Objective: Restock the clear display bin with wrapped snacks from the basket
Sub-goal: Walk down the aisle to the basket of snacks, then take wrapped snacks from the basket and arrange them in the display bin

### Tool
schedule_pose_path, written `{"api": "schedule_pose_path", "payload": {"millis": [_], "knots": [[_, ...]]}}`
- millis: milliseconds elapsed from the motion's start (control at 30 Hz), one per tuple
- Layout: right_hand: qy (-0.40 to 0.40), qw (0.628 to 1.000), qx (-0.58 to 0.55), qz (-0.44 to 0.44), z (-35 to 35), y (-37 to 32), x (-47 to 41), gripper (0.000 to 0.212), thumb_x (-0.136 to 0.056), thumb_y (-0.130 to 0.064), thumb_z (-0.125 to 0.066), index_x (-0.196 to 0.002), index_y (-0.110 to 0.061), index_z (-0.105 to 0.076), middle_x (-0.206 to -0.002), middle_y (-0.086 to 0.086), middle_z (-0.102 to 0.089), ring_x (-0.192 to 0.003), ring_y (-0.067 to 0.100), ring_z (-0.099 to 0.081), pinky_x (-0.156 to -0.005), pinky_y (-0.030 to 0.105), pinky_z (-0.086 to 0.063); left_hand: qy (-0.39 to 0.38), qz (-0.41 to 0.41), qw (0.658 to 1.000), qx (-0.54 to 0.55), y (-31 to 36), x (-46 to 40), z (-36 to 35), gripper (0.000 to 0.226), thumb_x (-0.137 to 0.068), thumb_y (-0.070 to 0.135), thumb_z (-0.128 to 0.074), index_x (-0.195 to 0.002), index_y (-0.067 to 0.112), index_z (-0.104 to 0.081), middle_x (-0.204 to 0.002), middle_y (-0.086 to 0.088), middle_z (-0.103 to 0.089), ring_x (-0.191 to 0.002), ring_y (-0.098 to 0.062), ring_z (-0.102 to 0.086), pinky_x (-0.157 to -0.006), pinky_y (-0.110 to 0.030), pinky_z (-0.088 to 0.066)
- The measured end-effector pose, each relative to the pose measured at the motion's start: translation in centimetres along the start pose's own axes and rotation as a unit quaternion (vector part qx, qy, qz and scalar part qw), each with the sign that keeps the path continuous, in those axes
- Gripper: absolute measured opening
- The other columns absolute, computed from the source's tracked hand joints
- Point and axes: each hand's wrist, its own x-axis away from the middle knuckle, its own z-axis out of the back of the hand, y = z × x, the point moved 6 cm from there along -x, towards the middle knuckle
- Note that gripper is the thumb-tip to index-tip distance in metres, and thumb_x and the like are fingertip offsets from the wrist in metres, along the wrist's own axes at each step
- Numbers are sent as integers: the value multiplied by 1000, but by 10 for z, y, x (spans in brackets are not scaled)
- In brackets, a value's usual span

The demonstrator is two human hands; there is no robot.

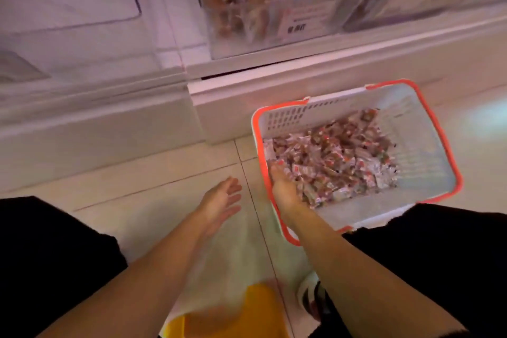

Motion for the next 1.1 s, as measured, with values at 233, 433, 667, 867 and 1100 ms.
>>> {"api": "schedule_pose_path", "payload": {"millis": [233, 433, 667, 867, 1100], "knots": [[-132, 990, -11, 43, -84, 2, 23, 42, -109, -31, -30, -135, -12, -55, -117, 2, -62, -117, 23, -54, -110, 41, -41, 125, -116, 985, 25, 19, 19, 93, 35, -102, 42, -41, -108, 13, -61, -108, -6, -63, -99, -21, -58, -87, -35, -46], [-363, 906, 133, 170, -171, -22, 87, 45, -107, -11, -35, -152, -11, -33, -135, -3, -46, -116, 2, -51, -79, 6, -45, 331, -138, 927, -113, -12, 60, 179, 46, -98, 41, -47, -111, 1, -65, -106, -22, -68, -95, -37, -65, -88, -44, -52], [323, 858, 349, 196, 70, -91, 5, 54, -85, -31, -62, -129, -2, -53, -135, 23, -52, -129, 38, -45, -107, 47, -35, 462, -107, 851, -224, 15, 83, 244, 51, -98, 43, -44, -115, -2, -61, -115, -27, -63, -107, -43, -59, -85, -40, -45], [193, 947, 253, 44, 64, -37, -33, 61, -95, -53, -39, -122, -3, -62, -117, 22, -67, -107, 39, -65, -97, 47, -51, 440, -154, 851, -242, 28, 78, 254, 63, -101, 50, -34, -120, -5, -60, -119, -29, -60, -110, -43, -56, -80, -39, -40], [186, 929, 308, 88, 11, -47, -28, 61, -100, -49, -29, -122, -3, -62, -121, 24, -65, -111, 39, -63, -97, 44, -49, 460, -148, 861, -159, 11, 89, 310, 62, -99, 52, -40, -115, -4, -60, -91, -16, -60, -79, -34, -55, -76, -39, -44]]}}
